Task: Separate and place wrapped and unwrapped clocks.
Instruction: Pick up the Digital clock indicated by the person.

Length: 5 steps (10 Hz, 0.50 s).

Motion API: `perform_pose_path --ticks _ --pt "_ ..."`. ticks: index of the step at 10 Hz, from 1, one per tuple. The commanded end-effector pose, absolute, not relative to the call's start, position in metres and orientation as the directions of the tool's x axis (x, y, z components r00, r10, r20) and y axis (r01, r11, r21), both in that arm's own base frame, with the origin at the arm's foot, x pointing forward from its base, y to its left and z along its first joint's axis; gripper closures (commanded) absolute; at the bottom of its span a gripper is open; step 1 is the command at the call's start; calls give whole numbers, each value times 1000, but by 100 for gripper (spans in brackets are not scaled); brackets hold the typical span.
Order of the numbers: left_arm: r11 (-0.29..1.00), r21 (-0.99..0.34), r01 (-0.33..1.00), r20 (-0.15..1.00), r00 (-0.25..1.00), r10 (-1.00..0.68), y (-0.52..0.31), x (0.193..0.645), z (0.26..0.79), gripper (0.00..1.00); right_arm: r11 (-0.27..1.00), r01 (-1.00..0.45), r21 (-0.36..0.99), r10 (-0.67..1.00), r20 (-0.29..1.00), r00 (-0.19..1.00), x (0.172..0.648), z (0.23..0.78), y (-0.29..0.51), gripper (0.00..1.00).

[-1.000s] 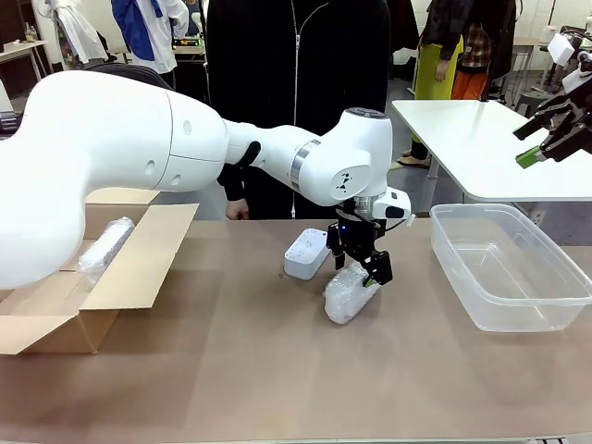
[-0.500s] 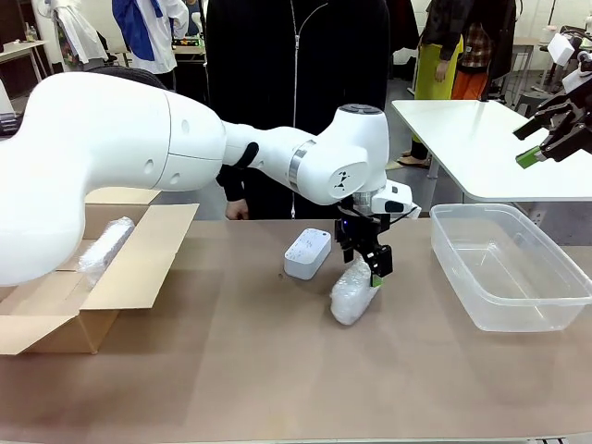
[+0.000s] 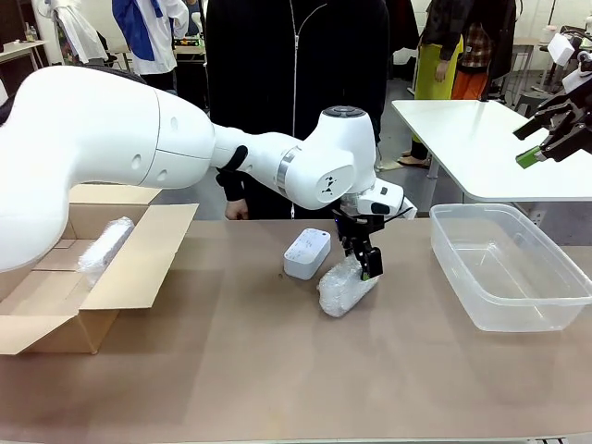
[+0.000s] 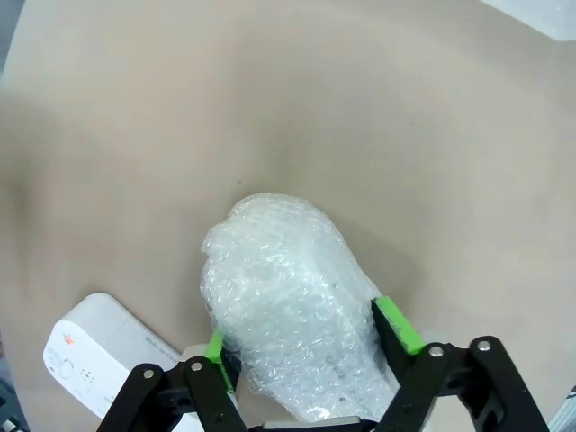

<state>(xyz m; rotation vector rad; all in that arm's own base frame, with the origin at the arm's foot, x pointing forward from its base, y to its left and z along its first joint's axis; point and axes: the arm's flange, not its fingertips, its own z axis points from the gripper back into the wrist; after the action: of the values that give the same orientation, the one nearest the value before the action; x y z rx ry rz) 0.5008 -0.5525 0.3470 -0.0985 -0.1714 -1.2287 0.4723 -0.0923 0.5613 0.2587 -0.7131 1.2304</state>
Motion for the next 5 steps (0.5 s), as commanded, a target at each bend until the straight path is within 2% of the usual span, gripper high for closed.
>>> perform_pose_path --ticks 1,4,5 --pt "298 27 954 119 293 -949 -537 500 335 52 335 -924 -186 758 635 147 472 560 -92 0" --pt "204 28 979 86 201 -976 -538 493 336 80 335 -924 -186 758 635 147 472 560 -92 0" --pt "185 21 982 78 183 -980 -538 491 338 92 335 -924 -186 758 635 147 472 560 -92 0"
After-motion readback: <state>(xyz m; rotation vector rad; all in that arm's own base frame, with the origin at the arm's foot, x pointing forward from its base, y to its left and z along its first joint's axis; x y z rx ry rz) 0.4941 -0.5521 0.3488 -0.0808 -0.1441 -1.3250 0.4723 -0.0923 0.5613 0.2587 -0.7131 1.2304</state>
